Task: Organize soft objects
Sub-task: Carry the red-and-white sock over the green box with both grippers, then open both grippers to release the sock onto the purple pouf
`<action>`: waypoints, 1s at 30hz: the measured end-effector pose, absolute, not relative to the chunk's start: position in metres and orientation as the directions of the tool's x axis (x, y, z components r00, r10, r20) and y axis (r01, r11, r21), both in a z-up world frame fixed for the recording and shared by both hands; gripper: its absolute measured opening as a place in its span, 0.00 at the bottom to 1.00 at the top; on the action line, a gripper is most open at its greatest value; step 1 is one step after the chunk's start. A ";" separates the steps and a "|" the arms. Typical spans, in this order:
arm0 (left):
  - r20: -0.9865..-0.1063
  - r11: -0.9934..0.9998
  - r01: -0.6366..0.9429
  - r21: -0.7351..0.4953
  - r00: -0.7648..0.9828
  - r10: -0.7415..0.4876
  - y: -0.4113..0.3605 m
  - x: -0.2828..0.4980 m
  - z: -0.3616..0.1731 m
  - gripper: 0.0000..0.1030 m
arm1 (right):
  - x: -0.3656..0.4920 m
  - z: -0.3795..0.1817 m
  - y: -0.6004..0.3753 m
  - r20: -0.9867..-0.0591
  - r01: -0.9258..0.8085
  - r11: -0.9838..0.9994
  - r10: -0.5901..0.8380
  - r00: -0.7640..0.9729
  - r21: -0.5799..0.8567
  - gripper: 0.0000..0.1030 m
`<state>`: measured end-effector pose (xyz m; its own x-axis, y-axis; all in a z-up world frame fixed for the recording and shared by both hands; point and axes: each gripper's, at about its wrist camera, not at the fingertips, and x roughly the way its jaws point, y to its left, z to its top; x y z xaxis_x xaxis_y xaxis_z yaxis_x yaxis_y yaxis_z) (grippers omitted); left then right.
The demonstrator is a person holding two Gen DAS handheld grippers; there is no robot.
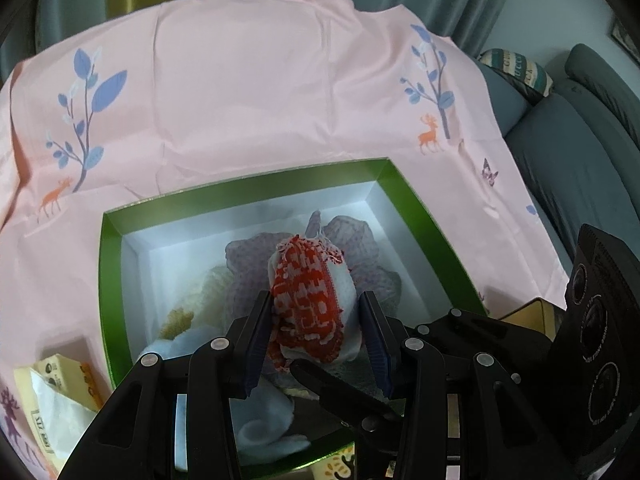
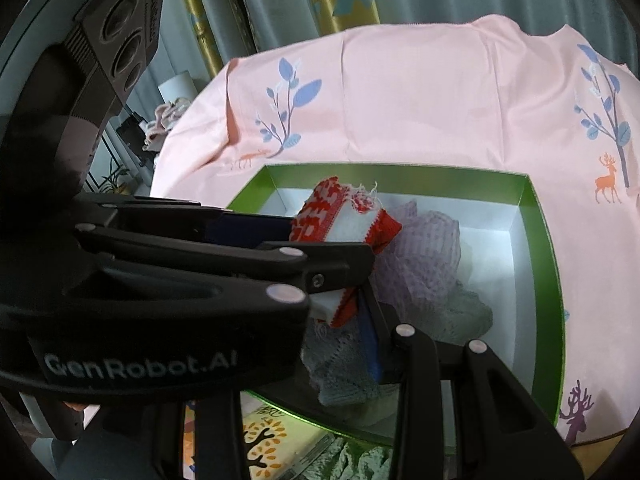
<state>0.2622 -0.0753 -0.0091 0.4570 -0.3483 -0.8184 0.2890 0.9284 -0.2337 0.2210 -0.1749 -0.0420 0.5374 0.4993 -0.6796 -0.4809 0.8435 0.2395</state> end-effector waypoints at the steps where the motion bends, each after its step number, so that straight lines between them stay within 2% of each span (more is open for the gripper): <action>1: -0.820 0.928 0.287 -0.236 0.454 -0.349 -0.075 0.263 -0.010 0.43 | 0.222 -0.043 -0.174 -0.685 -0.480 0.845 0.495 0.533 0.237 0.35; 11: -0.835 0.933 0.276 -0.231 0.436 -0.335 -0.076 0.266 -0.021 0.43 | 0.227 -0.051 -0.173 -0.714 -0.465 0.850 0.484 0.505 0.248 0.36; 22: -0.840 0.937 0.259 -0.234 0.431 -0.329 -0.076 0.266 -0.022 0.43 | 0.228 -0.053 -0.177 -0.727 -0.444 0.857 0.477 0.495 0.260 0.42; 25: -0.837 0.941 0.238 -0.242 0.439 -0.327 -0.073 0.264 -0.020 0.52 | 0.226 -0.054 -0.178 -0.733 -0.430 0.867 0.460 0.501 0.251 0.56; 27: -0.831 0.942 0.224 -0.250 0.449 -0.328 -0.069 0.262 -0.017 0.62 | 0.224 -0.053 -0.181 -0.731 -0.423 0.872 0.452 0.511 0.244 0.58; 30: -0.831 0.947 0.210 -0.242 0.459 -0.314 -0.064 0.260 -0.013 0.67 | 0.222 -0.051 -0.183 -0.729 -0.417 0.878 0.443 0.521 0.236 0.62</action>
<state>0.2599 -0.0644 -0.0133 0.4593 -0.3141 -0.8309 0.2104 0.9472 -0.2418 0.2225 -0.1826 -0.0509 0.5213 0.4435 -0.7291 -0.4169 0.8778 0.2358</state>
